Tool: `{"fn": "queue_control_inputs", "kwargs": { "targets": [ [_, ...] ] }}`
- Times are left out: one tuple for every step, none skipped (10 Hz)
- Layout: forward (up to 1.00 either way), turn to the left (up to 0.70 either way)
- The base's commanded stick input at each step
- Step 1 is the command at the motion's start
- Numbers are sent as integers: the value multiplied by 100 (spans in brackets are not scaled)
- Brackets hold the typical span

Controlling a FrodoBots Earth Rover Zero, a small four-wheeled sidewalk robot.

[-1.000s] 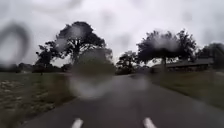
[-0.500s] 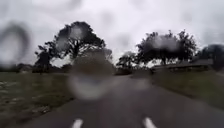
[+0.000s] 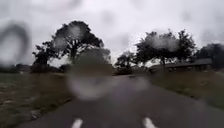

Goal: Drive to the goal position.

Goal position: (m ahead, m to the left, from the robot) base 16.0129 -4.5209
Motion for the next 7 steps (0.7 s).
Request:
{"fn": "queue_control_inputs", "kwargs": {
  "targets": [
    [70, 0],
    [70, 0],
    [70, 0],
    [70, 0],
    [70, 0],
    [70, 0],
    [70, 0]
  ]
}}
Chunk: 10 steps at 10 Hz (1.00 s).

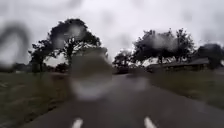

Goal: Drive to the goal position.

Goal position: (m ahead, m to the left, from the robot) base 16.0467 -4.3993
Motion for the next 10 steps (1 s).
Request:
{"fn": "queue_control_inputs", "kwargs": {
  "targets": [
    [70, 0],
    [70, 0],
    [70, 0],
    [70, 0],
    [70, 0],
    [70, 0],
    [70, 0],
    [70, 0],
    [70, 0],
    [70, 0]
  ]
}}
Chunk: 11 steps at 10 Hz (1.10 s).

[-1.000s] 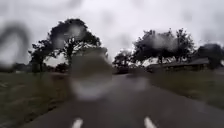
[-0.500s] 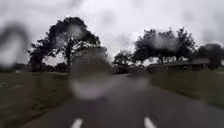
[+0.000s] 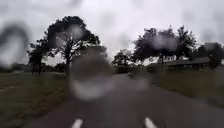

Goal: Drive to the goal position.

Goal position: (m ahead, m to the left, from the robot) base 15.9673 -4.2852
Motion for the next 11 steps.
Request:
{"fn": "queue_control_inputs", "kwargs": {
  "targets": [
    [70, 0],
    [70, 0],
    [70, 0],
    [70, 0],
    [70, 0],
    [70, 0],
    [70, 0],
    [70, 0],
    [70, 0],
    [70, 0],
    [70, 0]
  ]
}}
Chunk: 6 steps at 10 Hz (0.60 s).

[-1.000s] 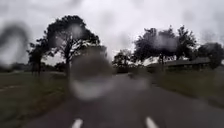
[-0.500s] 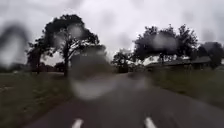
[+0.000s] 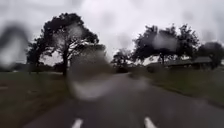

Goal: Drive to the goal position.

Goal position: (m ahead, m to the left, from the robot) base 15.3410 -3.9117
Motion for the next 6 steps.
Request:
{"fn": "queue_control_inputs", "kwargs": {
  "targets": [
    [70, 0],
    [70, 0],
    [70, 0],
    [70, 0],
    [70, 0],
    [70, 0]
  ]
}}
